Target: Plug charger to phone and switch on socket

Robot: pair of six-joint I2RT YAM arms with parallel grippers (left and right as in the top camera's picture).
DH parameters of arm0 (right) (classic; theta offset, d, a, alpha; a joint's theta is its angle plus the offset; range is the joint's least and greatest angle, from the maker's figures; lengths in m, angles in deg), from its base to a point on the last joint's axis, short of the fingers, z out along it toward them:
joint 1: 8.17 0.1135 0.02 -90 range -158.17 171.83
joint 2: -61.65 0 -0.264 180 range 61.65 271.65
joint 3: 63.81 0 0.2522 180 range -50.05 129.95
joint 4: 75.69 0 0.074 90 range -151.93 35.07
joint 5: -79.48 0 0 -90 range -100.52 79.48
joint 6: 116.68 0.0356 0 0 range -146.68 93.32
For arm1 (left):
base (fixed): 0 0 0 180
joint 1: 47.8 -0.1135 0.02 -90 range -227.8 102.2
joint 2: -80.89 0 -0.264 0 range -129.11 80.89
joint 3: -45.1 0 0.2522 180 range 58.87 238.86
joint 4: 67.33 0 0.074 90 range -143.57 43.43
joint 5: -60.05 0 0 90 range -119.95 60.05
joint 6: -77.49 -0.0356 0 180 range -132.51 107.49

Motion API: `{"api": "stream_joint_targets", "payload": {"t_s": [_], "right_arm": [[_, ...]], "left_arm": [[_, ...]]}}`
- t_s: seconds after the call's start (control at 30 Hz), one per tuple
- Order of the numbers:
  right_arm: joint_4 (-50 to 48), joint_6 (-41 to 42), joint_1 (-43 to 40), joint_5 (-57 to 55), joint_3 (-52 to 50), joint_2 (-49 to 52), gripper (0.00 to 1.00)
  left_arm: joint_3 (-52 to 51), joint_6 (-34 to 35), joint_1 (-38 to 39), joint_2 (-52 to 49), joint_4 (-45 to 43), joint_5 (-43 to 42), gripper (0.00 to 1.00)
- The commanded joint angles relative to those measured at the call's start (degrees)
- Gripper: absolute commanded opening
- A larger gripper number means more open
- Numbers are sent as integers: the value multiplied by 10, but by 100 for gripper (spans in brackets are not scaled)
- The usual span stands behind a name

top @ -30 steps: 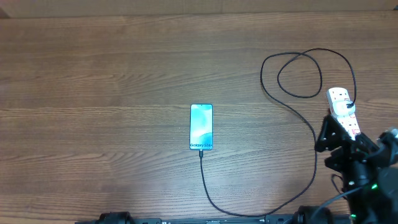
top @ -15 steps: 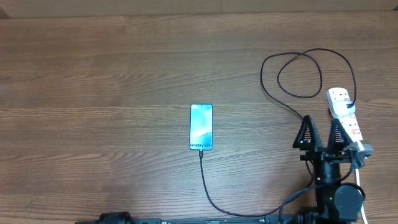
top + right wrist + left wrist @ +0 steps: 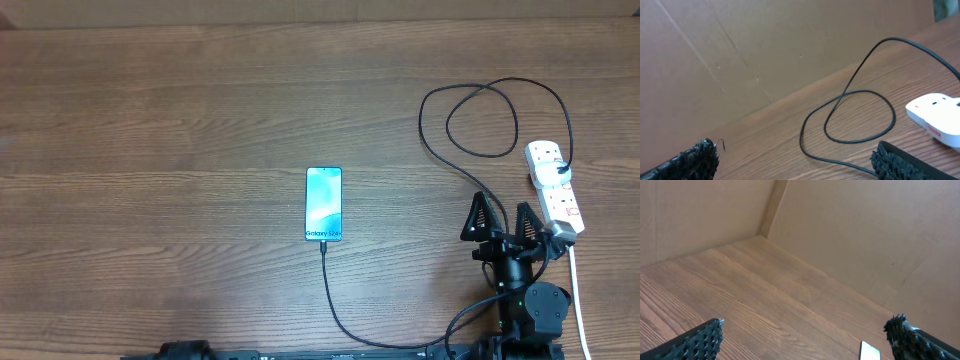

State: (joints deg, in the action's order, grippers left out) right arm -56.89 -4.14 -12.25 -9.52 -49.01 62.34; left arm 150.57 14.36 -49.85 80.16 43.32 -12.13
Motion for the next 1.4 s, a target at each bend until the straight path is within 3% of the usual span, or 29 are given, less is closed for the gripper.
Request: {"api": "stream_joint_targets", "payload": {"t_s": [0.0, 0.83, 0.9, 1.0, 1.37], "right_arm": [[-2, -34, 3, -8, -6, -3, 100], [-3, -33, 3, -9, -6, 1, 100], [-3, -33, 3, -9, -6, 1, 100], [-3, -33, 3, -9, -6, 1, 100], [-3, -33, 3, -9, -6, 1, 100]], "left_arm": [[-1, 0, -5, 4, -1, 6, 100], [-1, 3, -5, 4, -9, 10, 100], [-12, 8, -5, 4, -36, 59, 100], [-52, 13, -5, 4, -76, 67, 100], [-391, 42, -5, 4, -424, -23, 99]]}}
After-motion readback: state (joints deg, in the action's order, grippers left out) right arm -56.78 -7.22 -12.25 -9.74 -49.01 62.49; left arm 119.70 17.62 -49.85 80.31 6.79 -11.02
